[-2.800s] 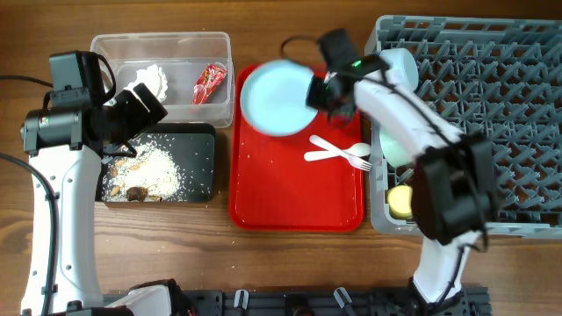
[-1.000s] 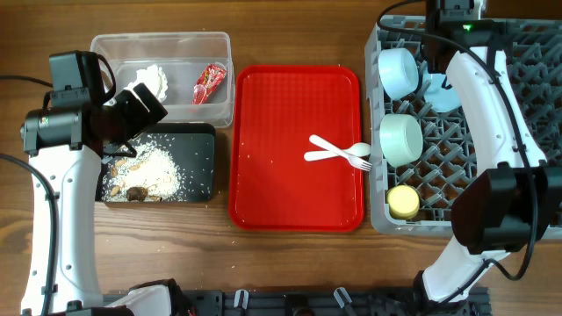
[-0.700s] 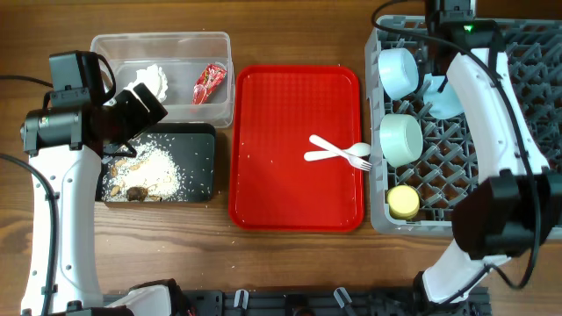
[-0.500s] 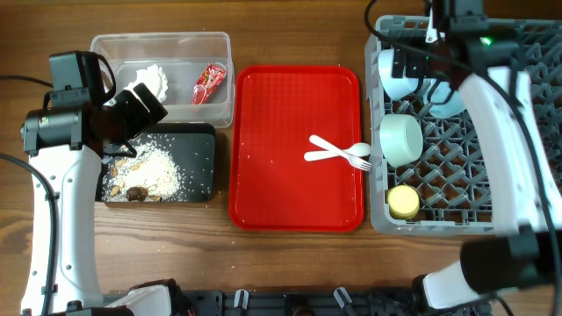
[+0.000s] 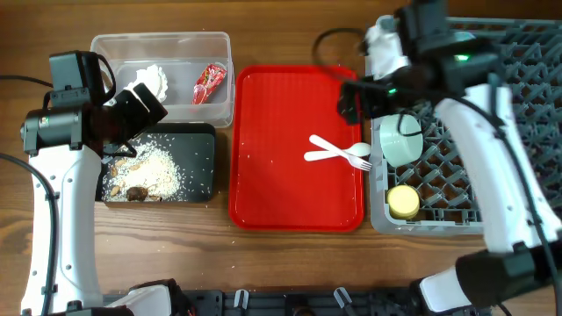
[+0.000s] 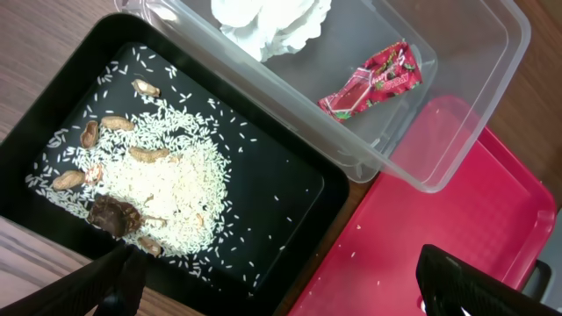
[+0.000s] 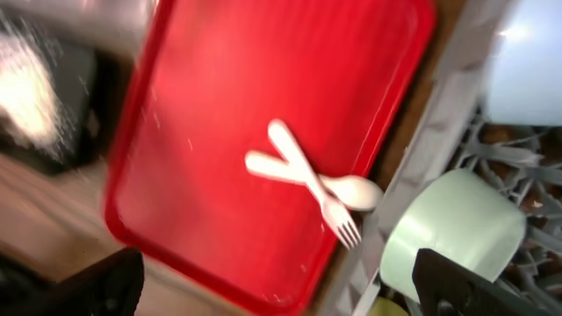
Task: Sort waste into correct bins and load items into the dishwasher rack
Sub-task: 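Move the right gripper to the white fork and grasp it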
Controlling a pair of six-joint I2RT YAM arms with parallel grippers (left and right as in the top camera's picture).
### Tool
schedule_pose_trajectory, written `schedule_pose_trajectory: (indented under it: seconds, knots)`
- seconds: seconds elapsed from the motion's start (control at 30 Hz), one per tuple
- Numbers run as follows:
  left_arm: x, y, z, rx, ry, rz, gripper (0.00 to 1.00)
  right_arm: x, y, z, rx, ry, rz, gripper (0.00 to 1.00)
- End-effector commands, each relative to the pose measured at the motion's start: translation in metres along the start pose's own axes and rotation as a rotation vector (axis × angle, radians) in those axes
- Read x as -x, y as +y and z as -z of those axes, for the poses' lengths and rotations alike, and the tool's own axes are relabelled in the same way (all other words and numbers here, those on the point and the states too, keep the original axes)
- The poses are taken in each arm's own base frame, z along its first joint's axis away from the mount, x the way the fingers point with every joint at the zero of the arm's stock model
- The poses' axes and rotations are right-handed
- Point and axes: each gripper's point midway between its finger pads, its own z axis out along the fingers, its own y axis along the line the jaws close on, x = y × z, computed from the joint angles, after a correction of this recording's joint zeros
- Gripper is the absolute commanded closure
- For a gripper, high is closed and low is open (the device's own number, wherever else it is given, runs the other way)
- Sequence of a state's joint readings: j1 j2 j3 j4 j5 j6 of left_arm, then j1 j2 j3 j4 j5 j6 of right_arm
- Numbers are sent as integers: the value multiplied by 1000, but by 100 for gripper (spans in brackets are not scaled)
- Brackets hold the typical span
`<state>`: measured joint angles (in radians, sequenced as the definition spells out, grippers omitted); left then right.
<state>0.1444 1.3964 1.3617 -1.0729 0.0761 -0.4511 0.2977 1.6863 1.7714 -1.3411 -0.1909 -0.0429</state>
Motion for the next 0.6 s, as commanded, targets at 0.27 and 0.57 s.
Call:
schedule_pose_trajectory:
  seconds: [0.27,0.57]
  knots:
    - [5,-1,5,-6,-19,1,0,-35,-8,-86,-90,314,217,9]
    - [5,-1,5,-6,-19,1,0,-72,-14,-149,-45,422,211,9]
